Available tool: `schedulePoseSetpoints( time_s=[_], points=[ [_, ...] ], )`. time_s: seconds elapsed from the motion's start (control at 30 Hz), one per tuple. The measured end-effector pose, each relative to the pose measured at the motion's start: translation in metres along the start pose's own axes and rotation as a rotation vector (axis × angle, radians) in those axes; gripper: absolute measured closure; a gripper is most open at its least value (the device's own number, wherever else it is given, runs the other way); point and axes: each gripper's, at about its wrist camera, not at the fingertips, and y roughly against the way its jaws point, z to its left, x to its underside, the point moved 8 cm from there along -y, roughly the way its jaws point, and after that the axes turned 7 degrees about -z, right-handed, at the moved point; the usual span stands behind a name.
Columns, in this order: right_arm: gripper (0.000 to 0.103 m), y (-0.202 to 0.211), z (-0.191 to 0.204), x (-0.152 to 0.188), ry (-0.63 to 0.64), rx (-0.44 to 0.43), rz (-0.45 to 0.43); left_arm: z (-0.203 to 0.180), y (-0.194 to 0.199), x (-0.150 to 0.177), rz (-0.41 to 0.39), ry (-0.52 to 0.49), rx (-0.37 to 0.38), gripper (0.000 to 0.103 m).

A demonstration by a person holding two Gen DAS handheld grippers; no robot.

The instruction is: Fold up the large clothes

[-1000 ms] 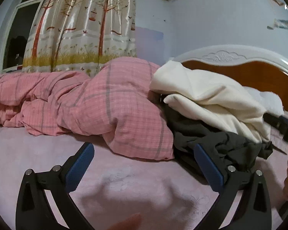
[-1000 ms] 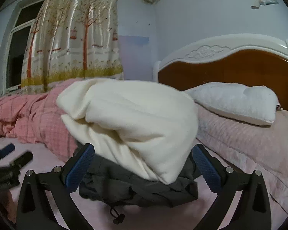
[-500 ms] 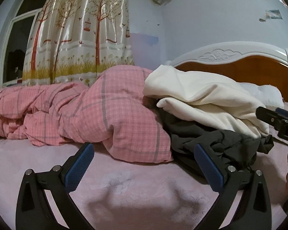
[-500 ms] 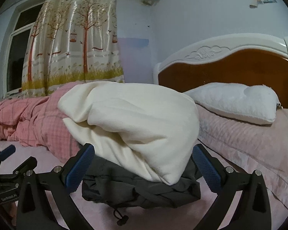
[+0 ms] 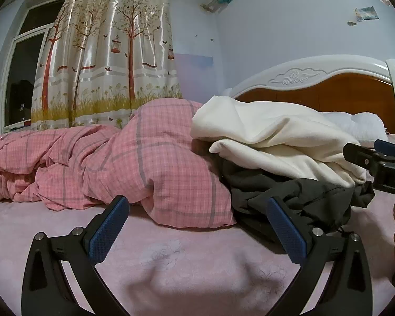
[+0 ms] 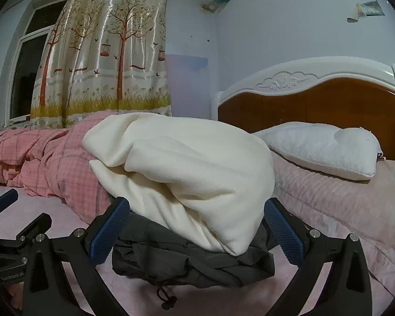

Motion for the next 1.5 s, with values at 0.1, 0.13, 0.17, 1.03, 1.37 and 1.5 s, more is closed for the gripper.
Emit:
schedulePoseSetpoints(
  time_s=[0.1,0.13,0.17,1.03,1.37,1.5],
  points=[
    [0.001,0.002,0.0,0.0,0.009,-0.001,0.0,0.0,-0.001,0.001,0.007,0.003,0.002,0.0],
    [0.001,0.003,0.0,0.0,0.013,-0.002,-0.002,0.0,-0.001,0.001,0.009,0.004,0.002,0.0],
    [0.001,0.002,0.0,-0.001,0.015,-0.004,-0.002,0.0,-0.002,0.001,0.011,0.005,0.002,0.0],
    [0.001,0.005,0.011,0.007,0.035,-0.019,0.019,-0.003,-0.005,0.002,0.01,-0.013,-0.002,0.0],
    [0.001,0.003,0.011,0.008,0.033,-0.018,0.031,-0.004,-0.006,0.004,0.02,-0.014,-0.002,0.0],
    [0.001,0.002,0.01,0.01,0.038,-0.012,0.037,-0.004,-0.006,0.004,0.021,-0.015,-0.001,0.0]
  ],
)
